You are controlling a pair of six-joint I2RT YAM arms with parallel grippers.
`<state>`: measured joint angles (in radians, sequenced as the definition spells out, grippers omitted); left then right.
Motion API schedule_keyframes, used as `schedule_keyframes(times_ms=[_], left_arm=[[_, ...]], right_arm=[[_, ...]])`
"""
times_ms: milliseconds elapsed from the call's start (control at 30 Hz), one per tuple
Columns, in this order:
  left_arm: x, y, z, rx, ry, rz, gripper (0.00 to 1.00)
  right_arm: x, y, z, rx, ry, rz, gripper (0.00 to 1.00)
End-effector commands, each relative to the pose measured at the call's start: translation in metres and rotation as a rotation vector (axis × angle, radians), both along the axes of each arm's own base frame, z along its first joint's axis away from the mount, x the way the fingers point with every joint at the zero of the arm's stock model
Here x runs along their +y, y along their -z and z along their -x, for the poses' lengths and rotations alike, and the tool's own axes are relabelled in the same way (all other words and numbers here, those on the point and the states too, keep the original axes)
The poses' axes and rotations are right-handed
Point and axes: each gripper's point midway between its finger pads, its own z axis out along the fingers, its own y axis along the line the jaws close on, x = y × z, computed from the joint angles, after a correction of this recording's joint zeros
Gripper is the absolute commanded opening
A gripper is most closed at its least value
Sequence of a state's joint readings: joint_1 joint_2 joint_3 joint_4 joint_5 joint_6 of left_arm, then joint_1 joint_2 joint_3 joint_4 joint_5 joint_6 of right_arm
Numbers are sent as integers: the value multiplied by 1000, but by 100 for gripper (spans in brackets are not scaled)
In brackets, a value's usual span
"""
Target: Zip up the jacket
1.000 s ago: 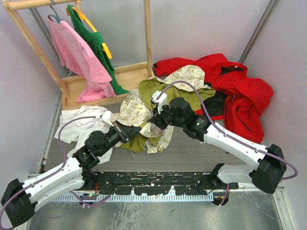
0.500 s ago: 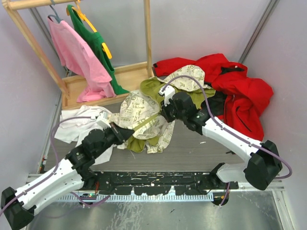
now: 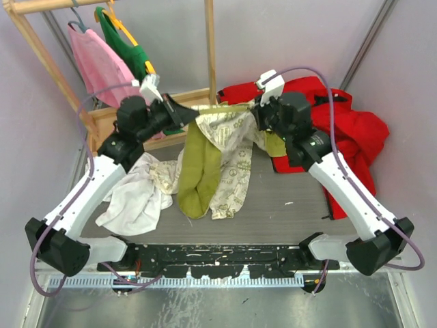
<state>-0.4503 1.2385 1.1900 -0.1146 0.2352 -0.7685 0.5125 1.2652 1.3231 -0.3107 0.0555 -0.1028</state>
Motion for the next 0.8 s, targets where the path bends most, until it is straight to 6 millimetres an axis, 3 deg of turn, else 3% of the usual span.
schedule_keyframes(times_ms=[0, 67, 167, 267, 367, 467, 567, 767], left_arm=[[5, -109, 17, -260, 83, 1, 0], [11, -128, 25, -308, 82, -26, 0], [17, -110, 34, -279, 78, -64, 0], [21, -68, 42, -206, 79, -73, 0], [29, -12, 53, -102, 64, -97, 0], [43, 49, 65, 8, 19, -147, 0], [58, 95, 81, 87, -22, -182, 0], [78, 149, 102, 162, -92, -200, 0]], right_arm=[[-32, -117, 22, -262, 67, -60, 1], [-31, -132, 34, -293, 28, -87, 1], [-14, -117, 54, -251, -100, -126, 1], [11, -74, 69, -143, -235, -180, 1], [34, -22, 78, -19, -337, -238, 1], [46, 33, 81, 101, -363, -260, 1], [53, 75, 82, 180, -370, -277, 1], [61, 128, 76, 293, -363, -264, 1]])
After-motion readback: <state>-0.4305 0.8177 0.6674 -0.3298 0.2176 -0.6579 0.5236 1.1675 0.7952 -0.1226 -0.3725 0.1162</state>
